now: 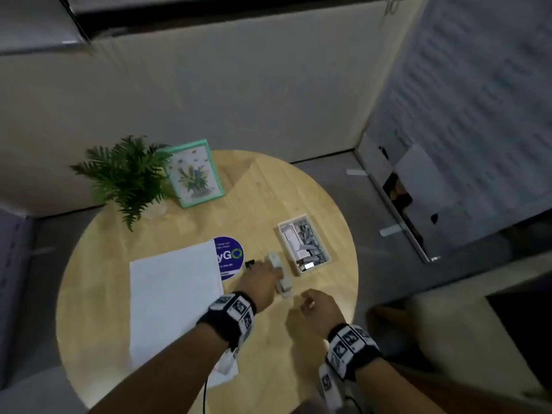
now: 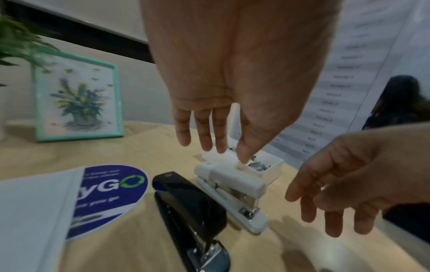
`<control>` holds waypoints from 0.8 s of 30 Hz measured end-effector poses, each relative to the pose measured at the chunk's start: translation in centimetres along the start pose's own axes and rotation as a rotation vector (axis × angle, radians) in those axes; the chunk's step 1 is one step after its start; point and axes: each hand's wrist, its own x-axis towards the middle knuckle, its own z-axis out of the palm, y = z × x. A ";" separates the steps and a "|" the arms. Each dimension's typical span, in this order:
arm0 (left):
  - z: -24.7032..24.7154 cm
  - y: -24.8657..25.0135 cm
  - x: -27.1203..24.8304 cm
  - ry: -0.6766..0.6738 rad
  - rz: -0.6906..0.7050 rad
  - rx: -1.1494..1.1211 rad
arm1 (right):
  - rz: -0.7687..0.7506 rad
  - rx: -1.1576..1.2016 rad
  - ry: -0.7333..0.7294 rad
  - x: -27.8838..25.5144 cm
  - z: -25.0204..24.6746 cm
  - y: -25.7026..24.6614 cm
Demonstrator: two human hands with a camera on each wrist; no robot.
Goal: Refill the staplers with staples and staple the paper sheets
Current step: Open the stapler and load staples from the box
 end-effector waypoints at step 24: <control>0.1 1.2 -0.9 0.566 -0.151 -0.947 | -0.065 0.816 0.045 3.4 -3.4 0.9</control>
